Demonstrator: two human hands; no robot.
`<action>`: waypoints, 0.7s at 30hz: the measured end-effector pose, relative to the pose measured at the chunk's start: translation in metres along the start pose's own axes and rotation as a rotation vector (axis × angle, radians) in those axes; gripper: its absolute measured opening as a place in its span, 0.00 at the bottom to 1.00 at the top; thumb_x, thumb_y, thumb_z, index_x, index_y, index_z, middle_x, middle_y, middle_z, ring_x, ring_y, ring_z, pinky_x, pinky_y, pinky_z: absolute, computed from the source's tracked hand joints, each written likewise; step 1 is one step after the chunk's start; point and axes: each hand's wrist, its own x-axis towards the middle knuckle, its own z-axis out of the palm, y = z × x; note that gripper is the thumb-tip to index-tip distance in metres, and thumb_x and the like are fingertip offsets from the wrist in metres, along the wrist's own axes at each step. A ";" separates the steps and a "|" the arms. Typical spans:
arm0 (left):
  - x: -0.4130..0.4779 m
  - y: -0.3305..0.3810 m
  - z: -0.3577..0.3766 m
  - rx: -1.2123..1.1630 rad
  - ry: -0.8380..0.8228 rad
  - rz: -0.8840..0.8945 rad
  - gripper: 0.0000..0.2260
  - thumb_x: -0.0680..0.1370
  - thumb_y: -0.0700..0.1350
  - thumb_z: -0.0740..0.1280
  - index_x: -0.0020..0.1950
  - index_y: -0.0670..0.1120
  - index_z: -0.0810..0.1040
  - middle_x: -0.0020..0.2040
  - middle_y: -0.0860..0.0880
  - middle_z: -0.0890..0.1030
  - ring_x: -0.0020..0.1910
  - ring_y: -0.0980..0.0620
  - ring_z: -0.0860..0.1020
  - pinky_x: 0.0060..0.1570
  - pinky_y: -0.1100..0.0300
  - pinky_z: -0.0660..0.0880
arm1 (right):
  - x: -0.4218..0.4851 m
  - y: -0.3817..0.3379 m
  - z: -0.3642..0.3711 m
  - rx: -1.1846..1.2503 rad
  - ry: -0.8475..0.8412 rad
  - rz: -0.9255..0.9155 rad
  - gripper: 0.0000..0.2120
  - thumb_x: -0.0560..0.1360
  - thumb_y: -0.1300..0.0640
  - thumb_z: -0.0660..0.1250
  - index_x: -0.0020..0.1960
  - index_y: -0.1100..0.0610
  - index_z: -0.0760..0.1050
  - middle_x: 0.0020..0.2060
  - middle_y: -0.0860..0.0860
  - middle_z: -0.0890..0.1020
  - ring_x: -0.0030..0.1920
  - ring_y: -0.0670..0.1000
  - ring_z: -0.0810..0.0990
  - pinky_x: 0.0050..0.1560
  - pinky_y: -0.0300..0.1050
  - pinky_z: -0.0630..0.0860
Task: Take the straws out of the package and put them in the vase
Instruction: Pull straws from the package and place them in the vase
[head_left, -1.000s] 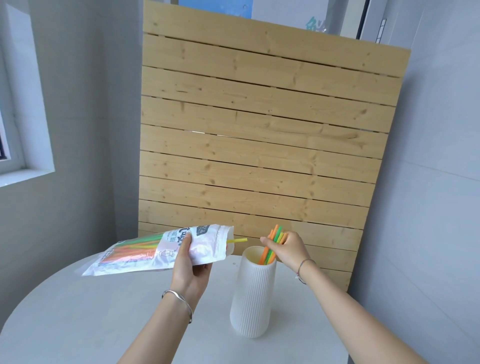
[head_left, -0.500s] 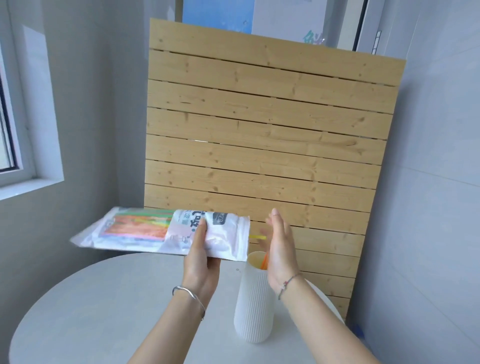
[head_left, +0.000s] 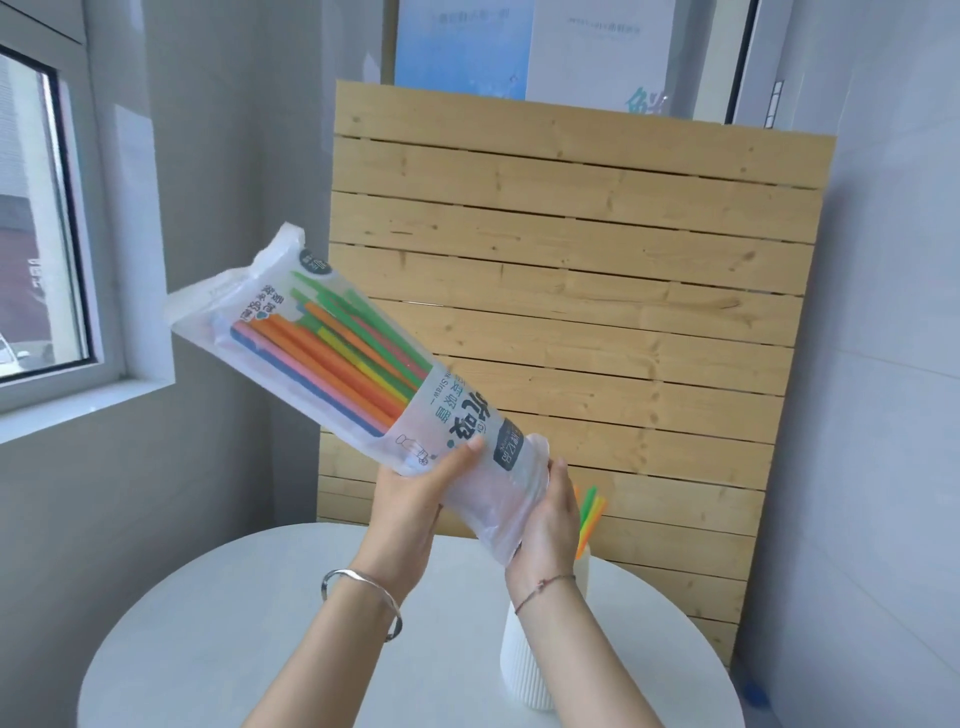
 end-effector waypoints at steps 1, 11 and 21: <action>-0.001 0.002 0.000 -0.061 -0.009 0.004 0.15 0.72 0.44 0.74 0.59 0.48 0.81 0.56 0.45 0.84 0.56 0.46 0.83 0.50 0.56 0.79 | -0.002 0.002 0.001 -0.017 0.009 -0.050 0.15 0.80 0.47 0.56 0.46 0.54 0.76 0.48 0.56 0.81 0.49 0.55 0.79 0.52 0.49 0.74; -0.001 -0.010 -0.006 -0.378 0.205 -0.220 0.14 0.76 0.56 0.67 0.53 0.47 0.81 0.51 0.46 0.85 0.49 0.49 0.84 0.46 0.56 0.80 | -0.002 -0.002 -0.011 -0.468 -0.154 -0.388 0.10 0.80 0.55 0.56 0.41 0.54 0.69 0.34 0.47 0.70 0.37 0.47 0.68 0.38 0.35 0.68; -0.001 -0.028 -0.020 -0.801 0.395 -0.444 0.17 0.77 0.50 0.66 0.62 0.43 0.76 0.58 0.43 0.82 0.57 0.46 0.80 0.61 0.49 0.74 | 0.014 -0.044 -0.030 -0.273 0.037 -0.478 0.07 0.75 0.54 0.68 0.40 0.53 0.72 0.32 0.48 0.74 0.27 0.45 0.70 0.28 0.38 0.68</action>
